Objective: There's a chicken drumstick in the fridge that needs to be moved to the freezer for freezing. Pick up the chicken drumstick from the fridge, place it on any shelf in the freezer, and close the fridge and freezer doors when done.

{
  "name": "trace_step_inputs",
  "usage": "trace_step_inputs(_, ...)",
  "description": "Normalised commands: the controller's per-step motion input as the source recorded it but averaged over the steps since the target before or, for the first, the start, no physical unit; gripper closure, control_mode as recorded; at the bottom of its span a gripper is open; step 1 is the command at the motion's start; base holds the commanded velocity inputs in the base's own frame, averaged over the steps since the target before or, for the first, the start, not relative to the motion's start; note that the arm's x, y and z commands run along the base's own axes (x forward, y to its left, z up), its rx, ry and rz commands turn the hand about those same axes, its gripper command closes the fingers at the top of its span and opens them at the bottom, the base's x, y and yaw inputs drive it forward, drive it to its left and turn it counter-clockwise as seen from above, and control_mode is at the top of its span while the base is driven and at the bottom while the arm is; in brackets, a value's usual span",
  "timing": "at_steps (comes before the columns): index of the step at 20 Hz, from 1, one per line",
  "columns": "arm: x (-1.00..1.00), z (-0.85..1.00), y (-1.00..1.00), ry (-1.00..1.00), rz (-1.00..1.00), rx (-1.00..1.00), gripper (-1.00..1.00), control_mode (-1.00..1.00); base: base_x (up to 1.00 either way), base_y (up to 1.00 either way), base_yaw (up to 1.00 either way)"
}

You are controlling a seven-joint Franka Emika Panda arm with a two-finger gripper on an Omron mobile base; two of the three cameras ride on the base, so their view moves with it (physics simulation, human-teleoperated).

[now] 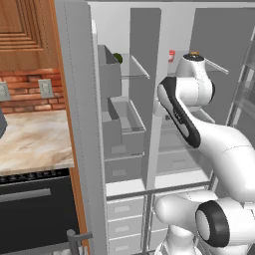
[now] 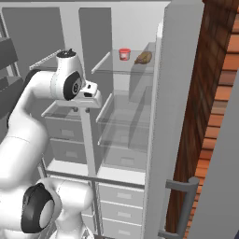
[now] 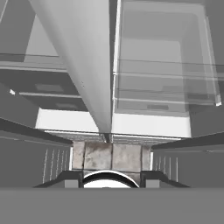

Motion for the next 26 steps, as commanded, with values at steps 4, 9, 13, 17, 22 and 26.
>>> trace_step_inputs(4, -0.33, 0.00, 0.00, -0.06, 0.00, 0.00, -1.00, -1.00, 0.00, 0.00, 0.00)
trace_step_inputs(9, -0.75, 0.00, -0.07, -0.23, 0.00, 0.00, -1.00, -1.00, 0.00, 0.00, 0.00)
trace_step_inputs(13, -0.51, 0.35, -0.13, -0.41, -0.04, 0.00, -1.00, -1.00, 0.00, 0.00, 0.00)
trace_step_inputs(17, -0.28, 0.63, -0.08, -0.31, -0.10, 0.00, -1.00, -1.00, 0.00, 0.00, 0.00)
trace_step_inputs(22, -0.08, 0.74, -0.01, -0.07, -0.15, -0.05, -1.00, -1.00, 0.00, 0.00, 0.00)
trace_step_inputs(26, -0.01, 0.74, -0.13, 0.00, -0.12, -0.04, -1.00, -1.00, 0.00, 0.00, 0.00)
